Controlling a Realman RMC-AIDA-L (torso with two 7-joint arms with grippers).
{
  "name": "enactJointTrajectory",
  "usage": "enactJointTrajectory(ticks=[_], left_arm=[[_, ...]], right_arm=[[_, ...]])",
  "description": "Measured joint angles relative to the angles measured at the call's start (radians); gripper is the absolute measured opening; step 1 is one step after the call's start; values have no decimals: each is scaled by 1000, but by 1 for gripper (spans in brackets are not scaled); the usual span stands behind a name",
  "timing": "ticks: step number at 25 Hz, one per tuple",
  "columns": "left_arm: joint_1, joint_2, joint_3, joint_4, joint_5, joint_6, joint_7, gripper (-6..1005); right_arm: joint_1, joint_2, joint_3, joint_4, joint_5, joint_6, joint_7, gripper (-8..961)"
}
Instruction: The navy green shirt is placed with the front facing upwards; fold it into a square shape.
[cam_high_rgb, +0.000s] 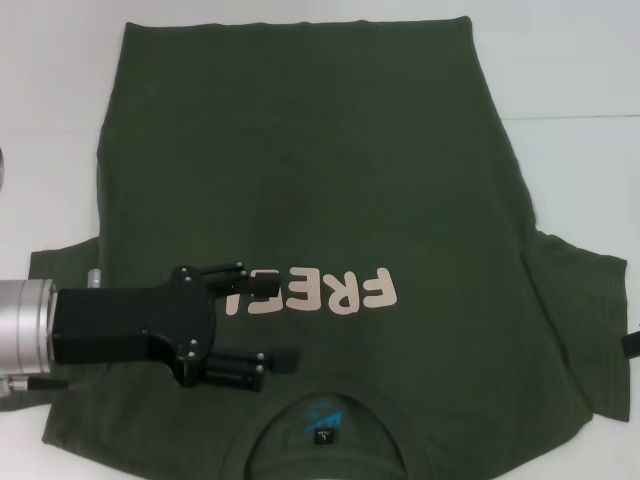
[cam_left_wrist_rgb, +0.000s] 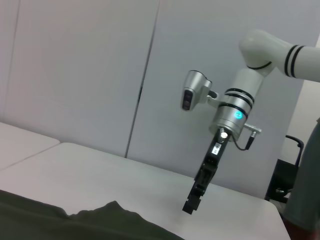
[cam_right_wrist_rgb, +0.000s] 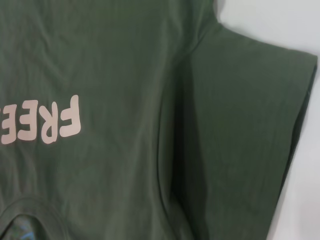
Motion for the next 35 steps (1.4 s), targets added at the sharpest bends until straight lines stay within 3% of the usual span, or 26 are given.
enactJointTrajectory(ticks=[8, 35], left_arm=[[0, 0, 3, 0, 2, -6, 4, 913], [2, 0, 2, 1, 2, -10, 5, 908]], right_arm=[[8, -1, -6, 81, -35, 77, -10, 916], [31, 8, -27, 133, -30, 118, -13, 916]])
